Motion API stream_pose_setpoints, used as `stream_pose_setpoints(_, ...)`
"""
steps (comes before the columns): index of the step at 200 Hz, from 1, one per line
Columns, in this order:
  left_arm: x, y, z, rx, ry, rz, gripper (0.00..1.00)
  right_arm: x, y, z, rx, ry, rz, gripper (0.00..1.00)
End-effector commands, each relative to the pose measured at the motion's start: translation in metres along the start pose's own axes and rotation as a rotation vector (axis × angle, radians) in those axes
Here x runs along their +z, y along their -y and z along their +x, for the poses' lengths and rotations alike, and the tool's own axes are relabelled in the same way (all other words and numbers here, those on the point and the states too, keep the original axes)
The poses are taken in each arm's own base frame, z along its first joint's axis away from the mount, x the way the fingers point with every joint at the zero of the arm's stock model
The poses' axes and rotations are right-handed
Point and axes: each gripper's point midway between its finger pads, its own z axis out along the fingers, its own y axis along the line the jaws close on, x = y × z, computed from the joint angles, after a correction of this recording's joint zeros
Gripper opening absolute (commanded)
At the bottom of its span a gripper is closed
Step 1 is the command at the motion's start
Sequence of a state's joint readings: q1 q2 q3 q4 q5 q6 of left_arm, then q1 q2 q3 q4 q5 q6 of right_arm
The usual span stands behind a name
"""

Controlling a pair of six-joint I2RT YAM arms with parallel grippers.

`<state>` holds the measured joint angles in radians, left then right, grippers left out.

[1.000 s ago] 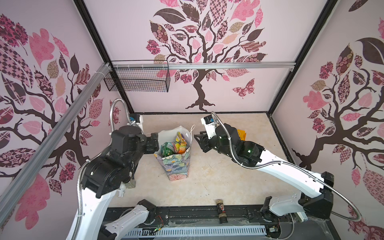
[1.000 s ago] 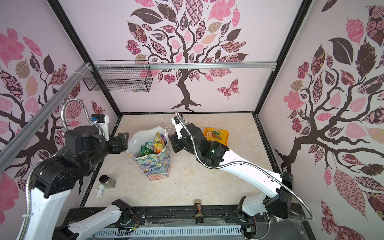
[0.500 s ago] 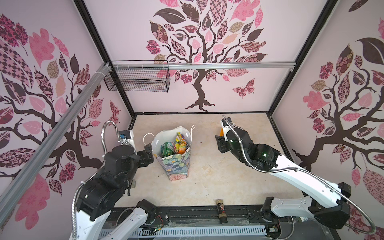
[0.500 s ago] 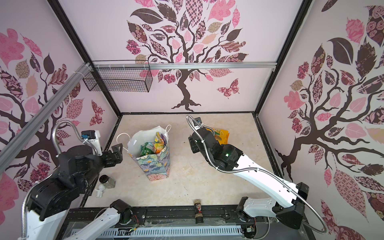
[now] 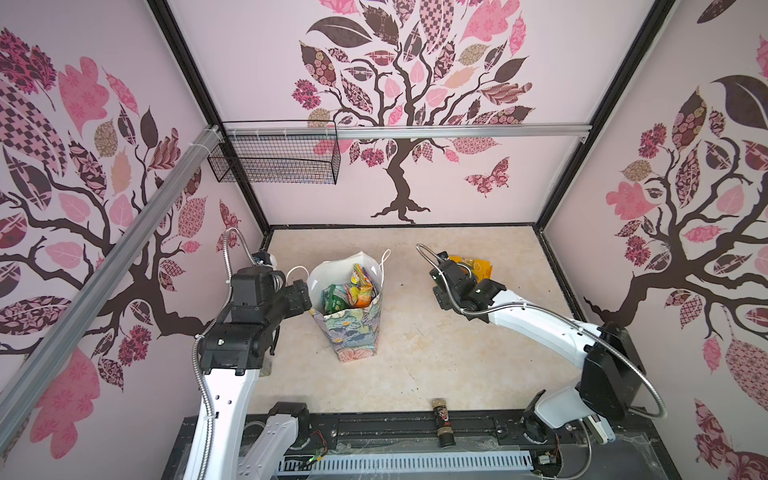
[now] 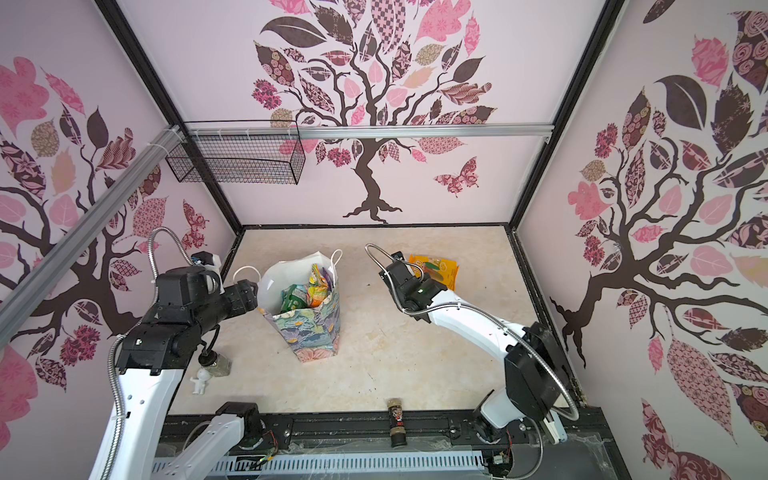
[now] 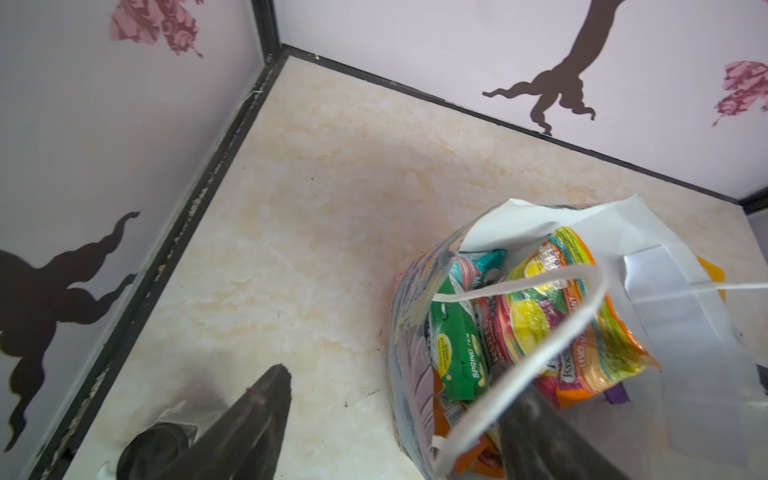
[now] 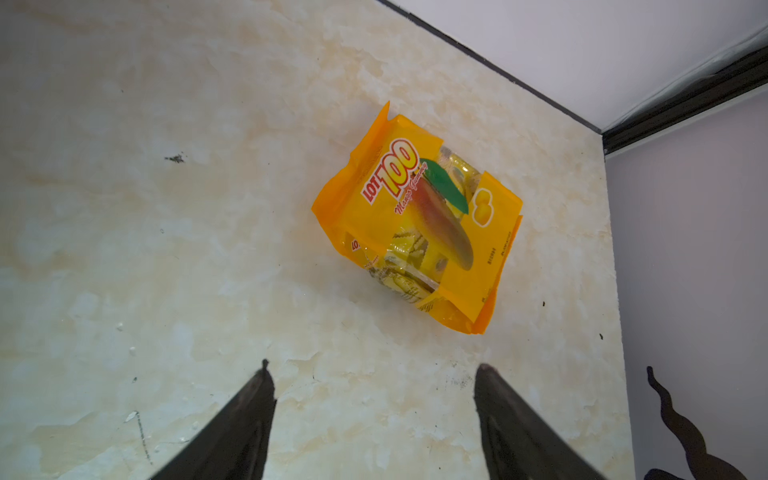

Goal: Place the snacks into the paper bag
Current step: 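Move the open right gripper over the yellow LOT100 packet while the left gripper draws back, then lower the right gripper and close it on the yellow packet's edge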

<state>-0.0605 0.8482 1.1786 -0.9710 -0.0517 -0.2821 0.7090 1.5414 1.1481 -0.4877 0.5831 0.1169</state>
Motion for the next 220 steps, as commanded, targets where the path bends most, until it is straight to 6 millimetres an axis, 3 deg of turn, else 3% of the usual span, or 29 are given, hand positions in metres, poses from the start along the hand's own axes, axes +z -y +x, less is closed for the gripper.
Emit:
stream_pose_setpoints(1,0.007,0.015,-0.001,0.014,0.022,0.092,0.75,0.010,0.002,-0.012,0.004,0.034,0.014,0.78)
stream_pose_setpoints(18,0.008,0.016,0.000,0.014,0.018,0.099,0.65,0.018,0.003,-0.011,-0.017,0.029,0.038,0.82)
stream_pose_setpoints(68,0.013,0.021,0.000,0.013,0.023,0.128,0.55,0.045,0.001,-0.005,-0.130,0.029,0.120,0.83)
stream_pose_setpoints(135,0.012,0.018,0.000,0.016,0.024,0.110,0.52,0.086,0.004,-0.001,-0.177,-0.029,0.177,0.78)
stream_pose_setpoints(175,0.014,0.015,0.001,0.016,0.018,0.094,0.50,0.098,0.004,-0.010,-0.170,-0.010,0.200,0.76)
stream_pose_setpoints(220,0.015,0.020,0.002,0.022,0.014,0.121,0.50,0.112,0.006,-0.003,-0.167,-0.031,0.207,0.76)
